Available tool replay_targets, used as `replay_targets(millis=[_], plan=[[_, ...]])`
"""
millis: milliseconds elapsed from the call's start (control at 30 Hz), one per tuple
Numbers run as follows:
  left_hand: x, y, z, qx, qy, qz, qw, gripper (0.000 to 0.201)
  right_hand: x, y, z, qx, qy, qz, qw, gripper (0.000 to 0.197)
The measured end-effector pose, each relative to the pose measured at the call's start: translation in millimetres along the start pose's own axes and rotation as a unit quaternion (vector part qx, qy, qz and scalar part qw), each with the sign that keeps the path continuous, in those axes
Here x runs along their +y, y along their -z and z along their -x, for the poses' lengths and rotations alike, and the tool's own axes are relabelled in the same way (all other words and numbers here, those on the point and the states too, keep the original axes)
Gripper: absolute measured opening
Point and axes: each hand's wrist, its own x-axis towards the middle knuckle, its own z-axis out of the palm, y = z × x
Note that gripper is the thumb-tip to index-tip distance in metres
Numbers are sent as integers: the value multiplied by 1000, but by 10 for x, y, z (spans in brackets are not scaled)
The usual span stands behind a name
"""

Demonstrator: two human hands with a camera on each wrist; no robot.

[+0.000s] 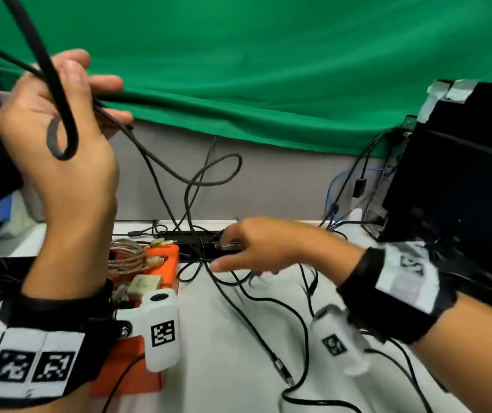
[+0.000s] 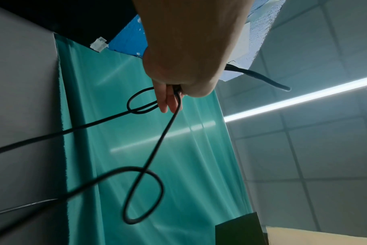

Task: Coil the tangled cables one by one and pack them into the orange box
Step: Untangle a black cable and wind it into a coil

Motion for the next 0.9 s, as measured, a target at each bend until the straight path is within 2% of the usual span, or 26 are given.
replay_targets(millis=[67,133,233,333,367,433,533,600,700,767,833,900], plan=[[36,-16,31,-4,0,7,1000,29,-18,-261,-193,28,13,37,999,29],[46,-10,14,1,17,27,1000,30,35,-360,-319,31,-1,-32,999,31],[14,-46,-13,22,63,71,995,28,-13,-467,-423,-39,-17,-182,982,46],[-70,-156,48,7,102,87,991,26,-133,-563,-491,-119,37,-315,941,35],[-108,-187,76,-7,109,86,990,25,-142,-538,-508,-133,53,-340,930,31],[-176,-228,103,-33,122,82,989,22,-88,-377,-550,-120,65,-330,934,36],[-285,-244,92,-46,169,74,982,19,126,63,-549,-27,25,-291,956,41],[-403,-232,73,-104,174,23,979,11,326,371,-517,68,8,-320,945,34],[-474,-196,49,-245,196,-98,944,22,608,736,-437,259,-27,-385,886,32],[-415,-153,53,-330,205,-117,914,28,733,914,-385,371,-46,-401,836,32],[-342,-115,76,-416,187,-129,881,29,803,1046,-338,446,-46,-388,806,29],[-295,-83,101,-502,170,-170,831,32,823,1132,-279,474,-18,-360,803,24]])
